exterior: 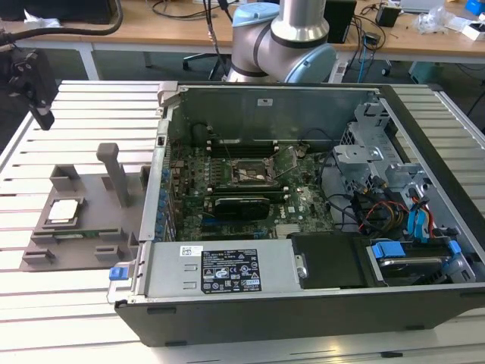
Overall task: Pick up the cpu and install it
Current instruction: 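Pick up the cpu and move it towards the insertion slot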
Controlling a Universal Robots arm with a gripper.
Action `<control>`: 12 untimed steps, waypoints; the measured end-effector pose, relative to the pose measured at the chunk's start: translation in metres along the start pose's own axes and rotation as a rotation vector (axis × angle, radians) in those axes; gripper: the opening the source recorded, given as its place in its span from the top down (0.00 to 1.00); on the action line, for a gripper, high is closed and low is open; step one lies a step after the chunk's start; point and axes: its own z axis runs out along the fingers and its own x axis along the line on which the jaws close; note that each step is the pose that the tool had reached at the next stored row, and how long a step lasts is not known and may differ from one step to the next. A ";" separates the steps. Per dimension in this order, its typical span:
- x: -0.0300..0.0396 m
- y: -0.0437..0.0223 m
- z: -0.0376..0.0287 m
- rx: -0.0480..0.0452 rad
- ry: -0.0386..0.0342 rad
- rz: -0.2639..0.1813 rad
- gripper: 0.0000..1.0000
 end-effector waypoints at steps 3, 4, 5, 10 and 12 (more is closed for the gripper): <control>0.0001 -0.0002 0.0035 0.0000 -0.0001 0.000 0.28; 0.0001 -0.0002 0.0046 0.0000 -0.0001 0.000 0.28; 0.0001 -0.0002 0.0052 0.0000 -0.0001 0.000 0.28; 0.0002 -0.0004 0.0084 0.0000 -0.0001 0.000 0.28; 0.0002 -0.0004 0.0097 0.0000 -0.0001 0.000 0.28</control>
